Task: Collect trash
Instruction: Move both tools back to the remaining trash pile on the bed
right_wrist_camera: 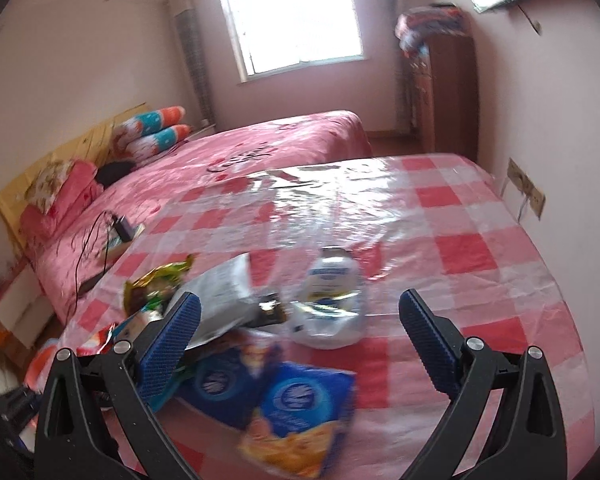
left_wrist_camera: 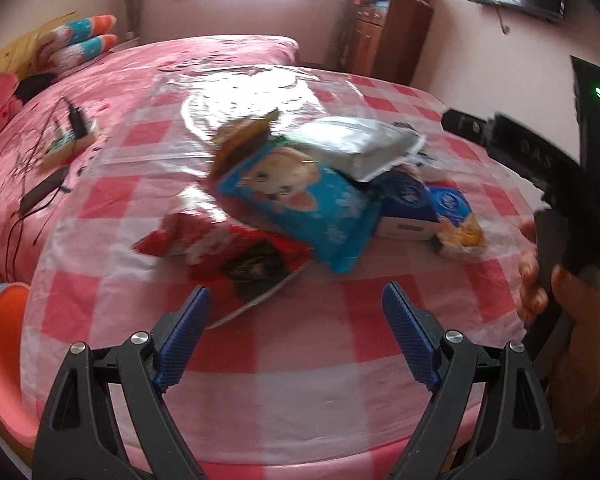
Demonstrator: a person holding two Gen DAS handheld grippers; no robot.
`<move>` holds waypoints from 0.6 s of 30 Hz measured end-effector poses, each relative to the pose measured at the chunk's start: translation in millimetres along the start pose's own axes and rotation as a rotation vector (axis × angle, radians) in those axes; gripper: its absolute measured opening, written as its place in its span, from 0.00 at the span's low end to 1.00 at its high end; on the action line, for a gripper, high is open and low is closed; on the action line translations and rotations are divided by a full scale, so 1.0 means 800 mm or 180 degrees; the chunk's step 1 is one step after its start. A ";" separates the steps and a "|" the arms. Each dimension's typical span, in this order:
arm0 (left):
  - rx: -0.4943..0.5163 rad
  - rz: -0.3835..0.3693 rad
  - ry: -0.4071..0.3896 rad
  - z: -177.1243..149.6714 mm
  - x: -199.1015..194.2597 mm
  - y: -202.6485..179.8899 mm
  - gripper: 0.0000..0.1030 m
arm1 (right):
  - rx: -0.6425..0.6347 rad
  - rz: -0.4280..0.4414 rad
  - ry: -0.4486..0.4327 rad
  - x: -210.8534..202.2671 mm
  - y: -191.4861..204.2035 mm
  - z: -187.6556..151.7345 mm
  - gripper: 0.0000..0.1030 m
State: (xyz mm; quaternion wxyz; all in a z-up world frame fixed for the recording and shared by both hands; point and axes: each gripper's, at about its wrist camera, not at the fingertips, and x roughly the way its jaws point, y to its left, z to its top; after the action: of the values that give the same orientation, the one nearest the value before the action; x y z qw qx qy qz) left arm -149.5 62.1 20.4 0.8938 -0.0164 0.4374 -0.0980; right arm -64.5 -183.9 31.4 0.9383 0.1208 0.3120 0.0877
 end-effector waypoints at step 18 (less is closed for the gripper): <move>-0.0347 -0.0243 0.0019 0.051 0.011 -0.008 0.85 | 0.0611 0.0841 0.0336 0.019 -0.070 0.014 0.95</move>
State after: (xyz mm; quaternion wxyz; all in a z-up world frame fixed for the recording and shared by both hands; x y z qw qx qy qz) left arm -112.9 51.5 39.4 0.8858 -0.0814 0.4439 -0.1081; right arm -40.6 -235.7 16.1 0.8850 0.2450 0.3492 0.1864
